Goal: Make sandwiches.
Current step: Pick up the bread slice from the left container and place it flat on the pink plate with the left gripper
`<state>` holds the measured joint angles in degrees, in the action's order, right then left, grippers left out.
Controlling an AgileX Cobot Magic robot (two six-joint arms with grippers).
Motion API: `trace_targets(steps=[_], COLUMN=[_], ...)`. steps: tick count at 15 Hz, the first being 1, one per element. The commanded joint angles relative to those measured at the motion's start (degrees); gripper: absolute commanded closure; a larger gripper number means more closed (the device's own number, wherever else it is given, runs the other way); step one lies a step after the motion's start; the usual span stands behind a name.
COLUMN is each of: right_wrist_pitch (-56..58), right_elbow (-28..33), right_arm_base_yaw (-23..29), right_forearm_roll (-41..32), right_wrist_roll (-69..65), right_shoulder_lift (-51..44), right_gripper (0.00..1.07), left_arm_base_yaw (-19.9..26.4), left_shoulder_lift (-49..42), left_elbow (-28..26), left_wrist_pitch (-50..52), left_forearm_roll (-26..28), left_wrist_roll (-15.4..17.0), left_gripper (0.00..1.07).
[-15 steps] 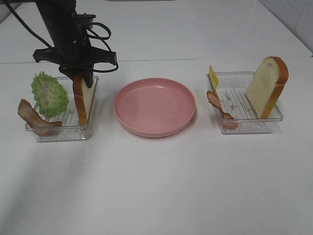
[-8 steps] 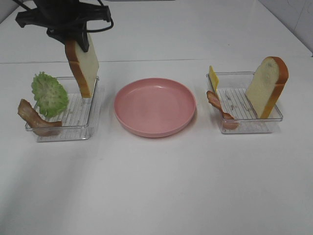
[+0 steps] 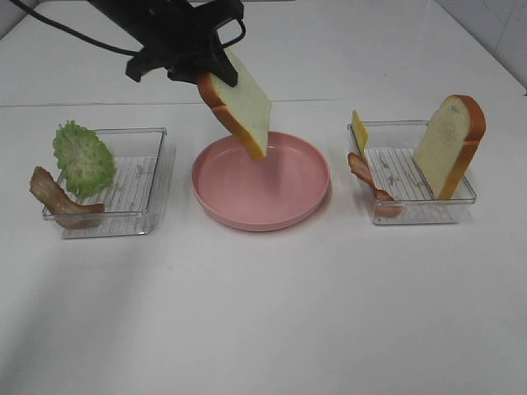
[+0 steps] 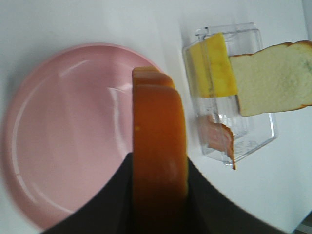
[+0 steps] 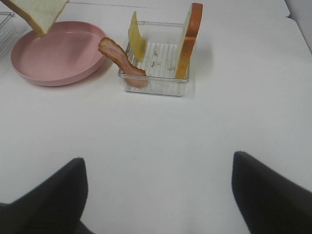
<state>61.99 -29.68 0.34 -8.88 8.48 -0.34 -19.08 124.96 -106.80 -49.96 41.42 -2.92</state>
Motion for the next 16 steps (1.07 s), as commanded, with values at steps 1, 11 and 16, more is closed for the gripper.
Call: trace_targets(steps=[1, 11, 16], right_wrist_pitch=[-0.17, -0.17, -0.17], right_elbow=[0.06, 0.06, 0.06], right_arm_base_yaw=[-0.34, -0.34, -0.34], right_forearm_roll=[-0.17, -0.23, -0.34], right_wrist_roll=[-0.40, -0.40, -0.40], right_shoulder_lift=[-0.40, -0.40, -0.40], right_gripper=[0.31, 0.31, 0.31], left_arm_base_yaw=[0.06, -0.11, -0.11], left_shoulder_lift=[3.38, 13.12, 12.32], left_elbow=[0.00, 0.00, -0.11], left_wrist_pitch=[1.38, 2.69, -0.69], left_forearm_roll=[8.42, 18.22, 18.22], left_wrist_roll=[-4.53, -6.36, -12.20], left_gripper=[1.07, 0.96, 0.20])
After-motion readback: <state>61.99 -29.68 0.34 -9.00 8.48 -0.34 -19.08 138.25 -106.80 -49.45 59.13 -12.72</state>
